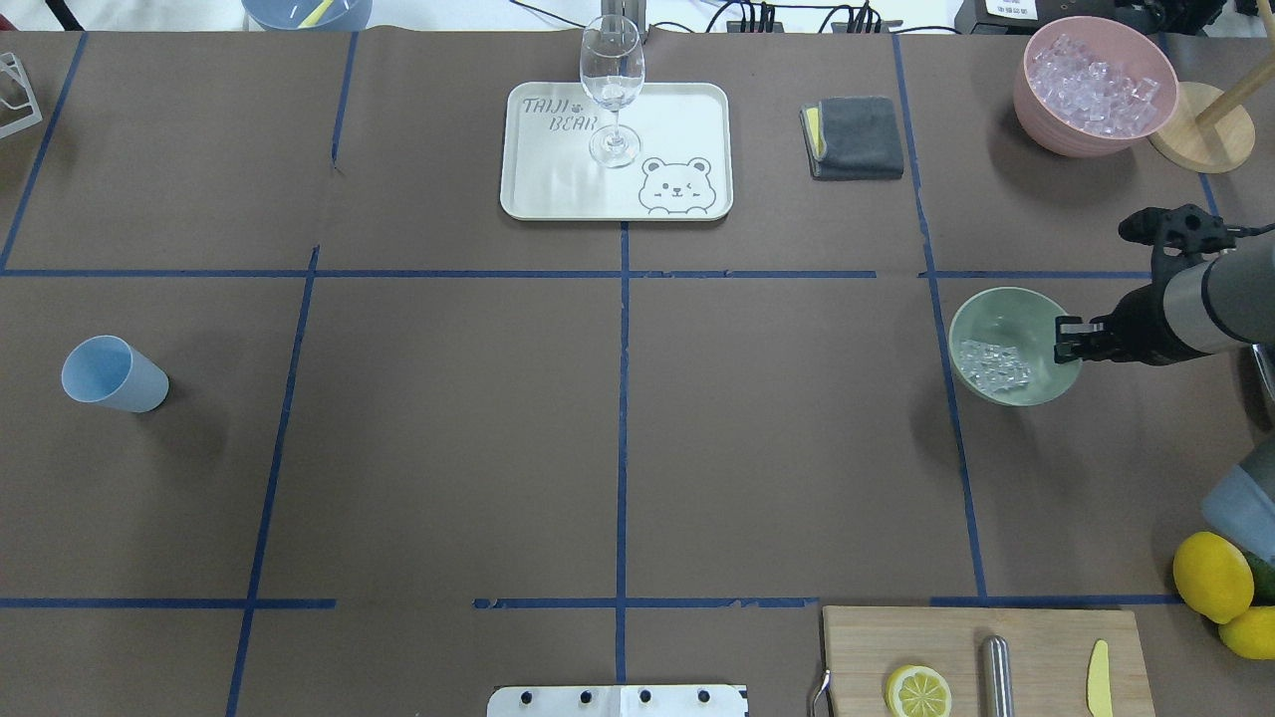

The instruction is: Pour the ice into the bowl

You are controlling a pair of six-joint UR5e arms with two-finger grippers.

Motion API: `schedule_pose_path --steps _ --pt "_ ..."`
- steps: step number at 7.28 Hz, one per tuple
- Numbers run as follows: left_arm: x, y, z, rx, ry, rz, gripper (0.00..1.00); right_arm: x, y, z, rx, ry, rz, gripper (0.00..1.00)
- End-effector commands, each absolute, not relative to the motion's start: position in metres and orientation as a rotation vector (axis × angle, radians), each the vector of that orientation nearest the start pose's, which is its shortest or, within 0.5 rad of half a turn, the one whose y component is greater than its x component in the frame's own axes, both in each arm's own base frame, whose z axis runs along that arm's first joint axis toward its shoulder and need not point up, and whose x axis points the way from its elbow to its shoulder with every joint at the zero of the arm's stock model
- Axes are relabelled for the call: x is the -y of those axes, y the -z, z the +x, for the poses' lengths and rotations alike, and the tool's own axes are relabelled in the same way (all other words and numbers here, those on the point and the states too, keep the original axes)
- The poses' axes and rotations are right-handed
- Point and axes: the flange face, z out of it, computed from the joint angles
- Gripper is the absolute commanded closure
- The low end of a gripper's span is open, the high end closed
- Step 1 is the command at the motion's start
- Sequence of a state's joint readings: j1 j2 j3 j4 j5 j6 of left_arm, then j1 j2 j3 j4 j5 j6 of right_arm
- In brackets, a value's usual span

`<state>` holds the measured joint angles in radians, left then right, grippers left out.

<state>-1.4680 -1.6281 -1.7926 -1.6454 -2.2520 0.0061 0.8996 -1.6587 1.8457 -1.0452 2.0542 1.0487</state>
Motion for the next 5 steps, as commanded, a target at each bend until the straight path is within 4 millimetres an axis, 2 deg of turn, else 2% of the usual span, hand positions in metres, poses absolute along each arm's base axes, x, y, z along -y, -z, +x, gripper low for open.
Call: schedule_pose_path --steps 1,3,4,5 --pt "0.526 -0.519 -0.017 -0.692 -0.223 0.303 0.0 0.431 -0.566 -0.206 0.817 -0.194 0.072 1.0" --pt "0.526 -0.519 -0.017 -0.692 -0.222 0.303 0.0 0.431 -0.582 -0.205 0.792 -0.197 0.061 1.0" --pt "0.526 -0.519 -0.017 -0.692 -0.224 0.305 0.0 0.43 -0.584 -0.206 0.794 -0.194 0.048 0.5" --pt "0.527 -0.518 -0.017 -0.692 -0.224 0.306 0.0 0.429 -0.584 -0.197 0.793 -0.193 0.059 0.0"
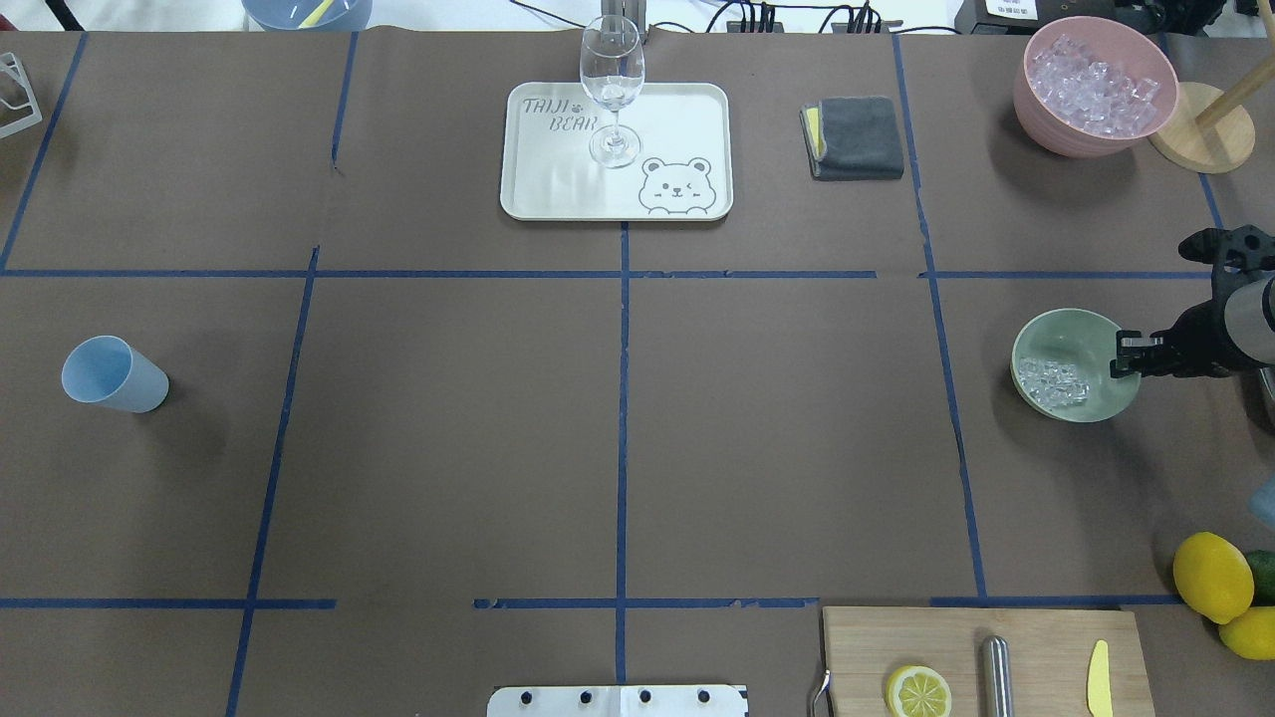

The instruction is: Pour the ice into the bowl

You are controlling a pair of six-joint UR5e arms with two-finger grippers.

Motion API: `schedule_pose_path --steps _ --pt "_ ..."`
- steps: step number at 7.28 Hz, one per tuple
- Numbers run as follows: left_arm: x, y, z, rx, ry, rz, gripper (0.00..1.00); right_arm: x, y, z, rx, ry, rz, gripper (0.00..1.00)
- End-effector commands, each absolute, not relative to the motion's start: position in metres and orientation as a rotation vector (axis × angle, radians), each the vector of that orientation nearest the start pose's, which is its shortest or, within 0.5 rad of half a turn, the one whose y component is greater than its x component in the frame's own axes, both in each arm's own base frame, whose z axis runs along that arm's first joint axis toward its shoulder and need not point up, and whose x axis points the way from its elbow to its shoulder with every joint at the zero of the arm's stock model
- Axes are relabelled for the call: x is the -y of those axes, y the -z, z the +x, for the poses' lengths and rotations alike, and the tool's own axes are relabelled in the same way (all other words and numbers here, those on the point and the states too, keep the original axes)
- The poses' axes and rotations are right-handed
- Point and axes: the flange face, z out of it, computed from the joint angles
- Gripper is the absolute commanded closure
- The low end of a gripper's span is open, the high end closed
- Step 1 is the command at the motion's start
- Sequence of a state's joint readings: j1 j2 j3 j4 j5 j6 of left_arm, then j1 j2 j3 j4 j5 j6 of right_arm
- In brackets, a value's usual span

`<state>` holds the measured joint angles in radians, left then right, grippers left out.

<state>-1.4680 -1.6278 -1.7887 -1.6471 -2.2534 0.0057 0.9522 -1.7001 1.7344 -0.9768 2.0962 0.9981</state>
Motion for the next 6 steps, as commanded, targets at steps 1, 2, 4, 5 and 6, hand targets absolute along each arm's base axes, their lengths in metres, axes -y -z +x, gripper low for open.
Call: schedule_pose_path --steps 1,2,4,5,6 --pt "0.527 -0.521 -0.017 -0.692 -0.223 0.303 0.0 0.428 -0.588 -0.183 0.783 -0.185 0.068 0.0" --pt "0.527 -0.522 -0.017 -0.692 -0.221 0.301 0.0 0.434 -0.589 -0.162 0.786 -0.138 0.091 0.0" --pt "0.525 -0.525 -0.018 -0.692 -0.22 0.297 0.0 0.451 -0.588 -0.087 0.739 -0.001 0.135 0.0" --pt "0.525 -0.53 -0.018 -0.689 -0.222 0.29 0.0 0.455 -0.593 -0.061 0.697 0.07 0.127 0.0" --pt "0.525 -0.532 -0.031 -0.687 -0.192 0.288 0.0 0.467 -0.586 -0.032 0.671 0.116 0.131 0.0"
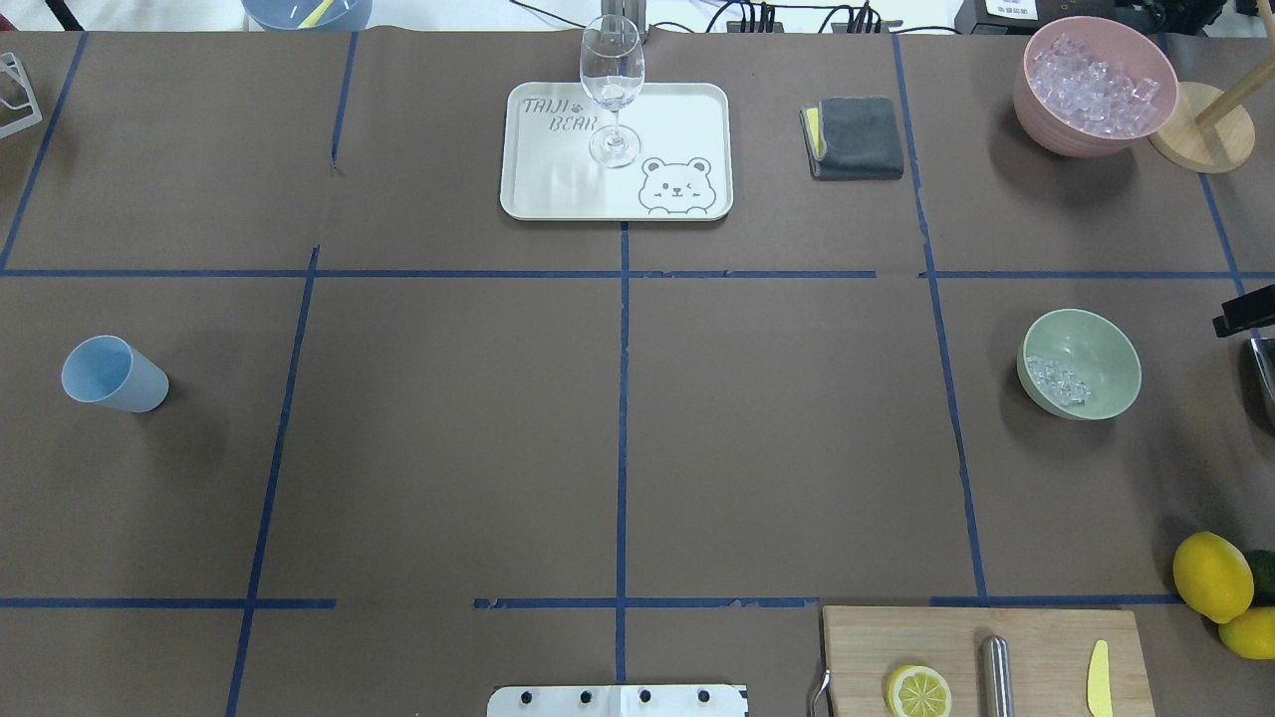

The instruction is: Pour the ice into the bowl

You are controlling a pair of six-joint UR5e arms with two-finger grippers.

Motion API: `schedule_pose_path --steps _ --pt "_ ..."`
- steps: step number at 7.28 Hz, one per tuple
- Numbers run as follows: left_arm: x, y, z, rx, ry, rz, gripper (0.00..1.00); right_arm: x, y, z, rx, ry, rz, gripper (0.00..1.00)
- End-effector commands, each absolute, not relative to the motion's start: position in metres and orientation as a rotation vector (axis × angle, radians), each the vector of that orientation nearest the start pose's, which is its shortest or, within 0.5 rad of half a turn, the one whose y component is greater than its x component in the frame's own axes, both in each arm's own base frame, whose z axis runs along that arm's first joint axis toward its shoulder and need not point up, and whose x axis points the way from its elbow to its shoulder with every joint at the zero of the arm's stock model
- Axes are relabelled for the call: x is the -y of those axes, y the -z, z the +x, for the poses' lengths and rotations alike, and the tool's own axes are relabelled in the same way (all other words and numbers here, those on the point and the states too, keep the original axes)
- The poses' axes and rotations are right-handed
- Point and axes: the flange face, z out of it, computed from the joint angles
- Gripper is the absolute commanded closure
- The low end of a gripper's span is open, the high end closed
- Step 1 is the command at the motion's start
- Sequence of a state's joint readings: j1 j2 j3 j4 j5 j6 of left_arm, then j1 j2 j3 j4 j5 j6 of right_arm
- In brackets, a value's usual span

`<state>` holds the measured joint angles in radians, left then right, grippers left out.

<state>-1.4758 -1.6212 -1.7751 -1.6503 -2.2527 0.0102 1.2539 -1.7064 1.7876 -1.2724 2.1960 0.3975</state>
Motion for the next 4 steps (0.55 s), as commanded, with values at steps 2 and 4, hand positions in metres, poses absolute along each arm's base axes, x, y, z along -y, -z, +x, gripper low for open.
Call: schedule_pose_path --steps 2,4 --pt "0.525 -0.56 -0.063 -0.727 -0.113 0.248 0.0 0.464 -0.593 0.043 0.725 0.177 0.109 0.0" --pt "0.521 -0.571 -0.074 -0.722 -0.151 0.246 0.0 0.443 -0.606 0.072 0.766 0.175 0.107 0.0"
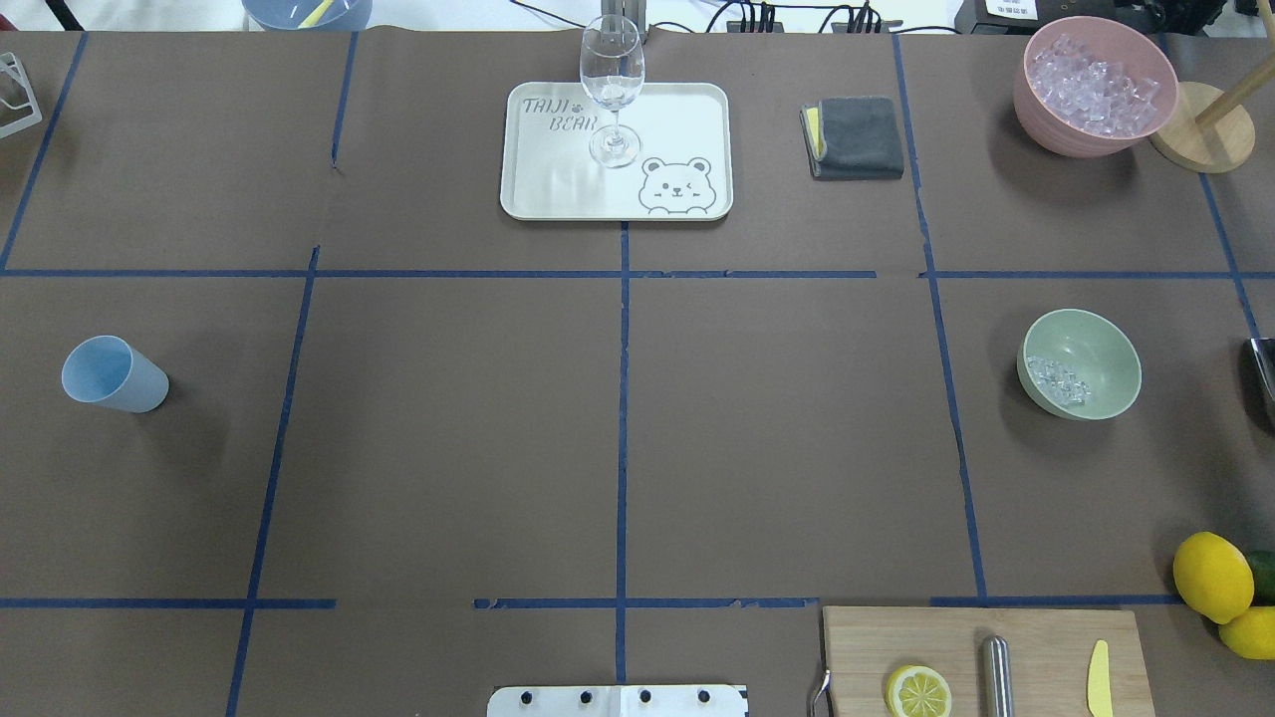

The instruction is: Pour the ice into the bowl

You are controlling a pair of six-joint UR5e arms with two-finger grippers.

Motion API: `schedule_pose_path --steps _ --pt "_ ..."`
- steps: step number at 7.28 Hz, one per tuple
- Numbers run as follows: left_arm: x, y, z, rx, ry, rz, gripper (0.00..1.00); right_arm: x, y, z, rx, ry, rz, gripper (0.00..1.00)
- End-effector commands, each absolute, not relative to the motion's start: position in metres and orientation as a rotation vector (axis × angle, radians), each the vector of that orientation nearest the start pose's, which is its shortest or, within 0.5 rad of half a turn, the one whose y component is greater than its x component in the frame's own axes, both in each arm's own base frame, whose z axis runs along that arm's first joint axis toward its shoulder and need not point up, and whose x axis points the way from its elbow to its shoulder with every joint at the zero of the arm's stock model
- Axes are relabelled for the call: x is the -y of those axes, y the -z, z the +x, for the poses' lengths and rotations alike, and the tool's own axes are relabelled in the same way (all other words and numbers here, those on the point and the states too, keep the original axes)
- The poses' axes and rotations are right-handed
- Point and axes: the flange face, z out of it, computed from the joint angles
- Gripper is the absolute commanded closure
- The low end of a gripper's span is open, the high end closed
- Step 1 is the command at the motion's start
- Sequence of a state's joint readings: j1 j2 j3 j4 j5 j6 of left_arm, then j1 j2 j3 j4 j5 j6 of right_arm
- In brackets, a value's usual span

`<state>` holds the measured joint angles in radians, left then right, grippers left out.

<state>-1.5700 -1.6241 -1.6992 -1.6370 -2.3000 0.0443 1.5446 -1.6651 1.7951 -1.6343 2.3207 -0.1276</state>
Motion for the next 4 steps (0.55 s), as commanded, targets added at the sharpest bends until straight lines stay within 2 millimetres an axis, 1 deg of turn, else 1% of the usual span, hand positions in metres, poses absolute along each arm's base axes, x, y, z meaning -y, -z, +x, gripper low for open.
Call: schedule_pose_path --steps 1,2,3,4 --pt "0.518 -0.577 -0.073 -0.727 -0.14 0.206 0.0 0.438 -0.619 0.072 0.767 0.162 0.081 0.0" --pt "0.517 -0.581 -0.073 -0.727 -0.138 0.199 0.0 0.439 -0.633 0.073 0.756 0.16 0.064 0.0" --pt "0.5 -0.601 -0.072 -0.732 -0.128 0.172 0.0 0.44 -0.637 0.073 0.761 0.154 0.071 0.0" --pt "0.489 -0.612 -0.072 -0.734 -0.113 0.15 0.0 0.438 -0.639 0.074 0.76 0.153 0.085 0.0"
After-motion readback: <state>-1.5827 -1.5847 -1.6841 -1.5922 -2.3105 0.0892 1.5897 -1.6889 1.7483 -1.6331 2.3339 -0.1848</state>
